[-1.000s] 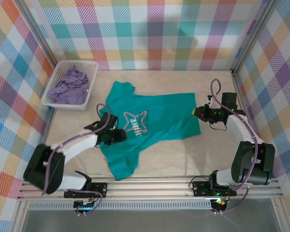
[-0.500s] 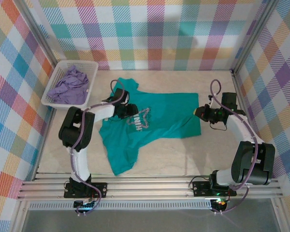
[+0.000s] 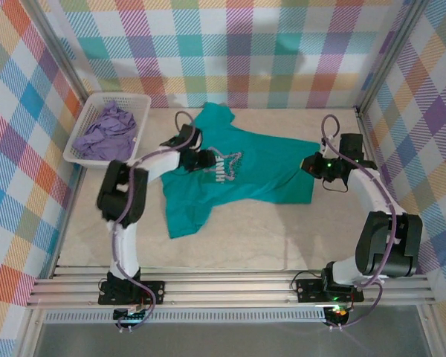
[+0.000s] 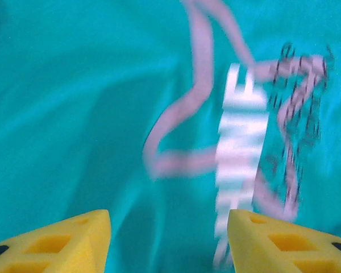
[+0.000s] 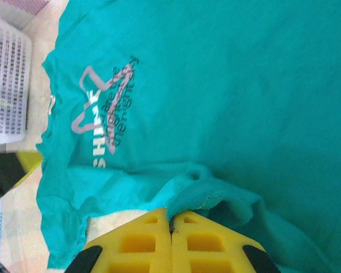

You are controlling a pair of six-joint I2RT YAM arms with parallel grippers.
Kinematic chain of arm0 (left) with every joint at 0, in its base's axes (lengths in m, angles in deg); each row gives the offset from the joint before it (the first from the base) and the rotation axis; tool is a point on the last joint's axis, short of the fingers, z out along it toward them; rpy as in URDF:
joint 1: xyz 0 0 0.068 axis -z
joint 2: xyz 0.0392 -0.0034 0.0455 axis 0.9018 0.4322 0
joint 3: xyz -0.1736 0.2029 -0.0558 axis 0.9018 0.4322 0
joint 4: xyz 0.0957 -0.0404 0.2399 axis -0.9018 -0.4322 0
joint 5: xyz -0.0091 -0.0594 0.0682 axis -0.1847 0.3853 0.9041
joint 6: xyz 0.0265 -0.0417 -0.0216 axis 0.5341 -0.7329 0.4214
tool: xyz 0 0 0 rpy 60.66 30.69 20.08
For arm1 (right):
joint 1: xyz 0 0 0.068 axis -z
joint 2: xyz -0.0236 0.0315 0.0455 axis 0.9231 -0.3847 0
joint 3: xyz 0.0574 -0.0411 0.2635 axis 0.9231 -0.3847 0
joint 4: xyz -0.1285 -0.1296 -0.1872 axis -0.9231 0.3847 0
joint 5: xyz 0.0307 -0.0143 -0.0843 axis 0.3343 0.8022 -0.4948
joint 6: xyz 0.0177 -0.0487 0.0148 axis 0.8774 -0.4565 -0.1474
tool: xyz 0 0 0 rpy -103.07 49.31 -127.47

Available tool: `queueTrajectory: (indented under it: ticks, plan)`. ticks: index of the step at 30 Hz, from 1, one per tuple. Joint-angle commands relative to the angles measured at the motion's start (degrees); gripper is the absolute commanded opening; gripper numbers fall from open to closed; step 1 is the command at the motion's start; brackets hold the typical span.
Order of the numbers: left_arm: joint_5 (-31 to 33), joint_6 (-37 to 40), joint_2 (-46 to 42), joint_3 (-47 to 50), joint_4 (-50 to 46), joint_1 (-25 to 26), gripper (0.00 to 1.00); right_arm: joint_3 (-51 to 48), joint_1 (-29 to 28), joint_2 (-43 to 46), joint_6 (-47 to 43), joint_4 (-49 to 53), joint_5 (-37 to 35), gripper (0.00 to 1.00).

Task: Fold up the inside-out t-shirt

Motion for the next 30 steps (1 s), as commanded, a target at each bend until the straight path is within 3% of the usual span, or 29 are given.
queueTrajectory:
  ticks: [1,5,8,13,19,24,30]
  plan:
    - [7.98,-2.03,-14.93,12.78,-7.27,-0.36,0.57,-2.34,-1.88,3.41,-0.90,1.94,-0.25,0.00]
    - [10.11,-5.41,-26.73,22.28,-17.38,-0.01,0.56,-2.64,-3.24,3.74,-1.78,3.41,0.07,0.00]
    - [10.44,-6.16,-29.78,25.52,-19.94,0.08,0.57,-2.27,-3.70,3.57,-2.44,4.19,0.01,0.00]
    - [5.06,-5.45,-22.88,25.84,-17.28,3.30,0.55,-1.37,-3.67,3.12,-3.31,5.14,0.02,0.00]
    - [4.85,-5.76,-16.37,24.88,-14.38,8.25,0.50,-1.85,-3.68,3.39,-3.27,4.84,0.01,0.00]
    - [6.84,-6.51,-14.97,26.07,-13.49,9.30,0.32,-1.89,-3.68,3.73,-3.37,5.11,-0.10,0.00]
    - [3.69,-8.04,-19.57,27.95,-7.40,9.31,0.00,-1.81,-3.72,4.00,-2.60,3.97,-0.38,0.00]
